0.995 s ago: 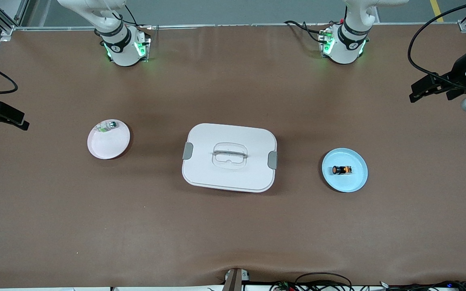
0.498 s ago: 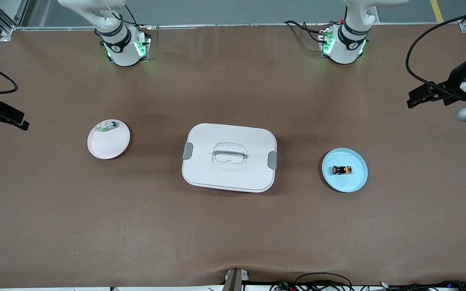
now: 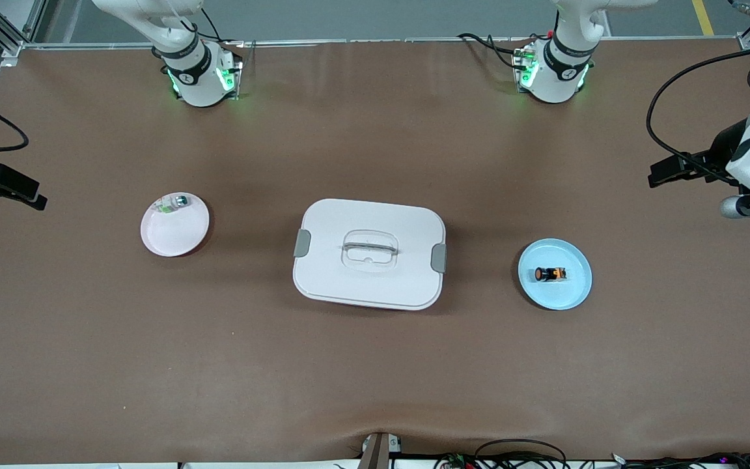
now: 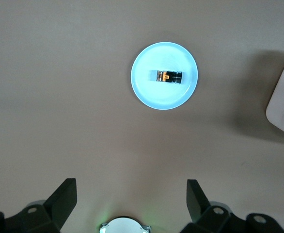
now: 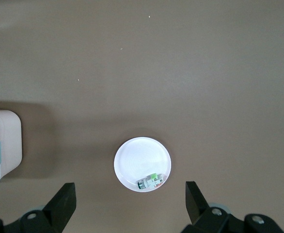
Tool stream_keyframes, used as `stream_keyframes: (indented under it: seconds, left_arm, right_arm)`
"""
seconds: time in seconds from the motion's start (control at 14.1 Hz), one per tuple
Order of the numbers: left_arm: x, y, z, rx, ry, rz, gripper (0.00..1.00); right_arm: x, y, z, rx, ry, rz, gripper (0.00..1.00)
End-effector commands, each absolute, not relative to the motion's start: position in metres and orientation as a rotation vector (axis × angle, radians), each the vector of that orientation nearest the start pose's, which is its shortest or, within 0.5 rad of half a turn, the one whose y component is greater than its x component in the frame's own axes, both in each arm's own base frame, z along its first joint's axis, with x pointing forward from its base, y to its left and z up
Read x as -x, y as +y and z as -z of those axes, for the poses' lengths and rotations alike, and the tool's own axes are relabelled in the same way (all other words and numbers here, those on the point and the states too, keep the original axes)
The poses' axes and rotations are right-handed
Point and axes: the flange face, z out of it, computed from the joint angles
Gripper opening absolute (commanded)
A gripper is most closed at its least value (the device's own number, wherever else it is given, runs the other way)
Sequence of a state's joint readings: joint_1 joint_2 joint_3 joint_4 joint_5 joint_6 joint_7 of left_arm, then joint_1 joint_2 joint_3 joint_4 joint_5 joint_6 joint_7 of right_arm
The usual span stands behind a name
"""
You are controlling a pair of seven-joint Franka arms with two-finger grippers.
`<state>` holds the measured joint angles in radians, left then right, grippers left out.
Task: Transfer orange switch to right arm and place
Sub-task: 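Move the left gripper out from rest toward the light-blue plate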
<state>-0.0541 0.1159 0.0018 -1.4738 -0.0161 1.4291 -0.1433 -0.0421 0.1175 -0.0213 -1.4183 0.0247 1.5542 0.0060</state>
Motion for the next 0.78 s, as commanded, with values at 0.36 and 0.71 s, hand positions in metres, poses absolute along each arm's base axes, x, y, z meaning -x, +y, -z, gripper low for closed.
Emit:
stream_keyframes:
  seconds: [0.36, 0.71]
  left_arm:
    - [-0.577, -0.006, -0.588, 3.116, -0.184, -0.271, 1.0]
    - [-0.577, -0.023, -0.587, 3.12, -0.136, -0.271, 1.0]
  right_arm:
    - [-0.591, -0.036, -0.631, 3.12, 0.099, 0.035, 1.0]
    - [-0.591, -0.033, -0.631, 3.121, 0.092, 0.037, 1.0]
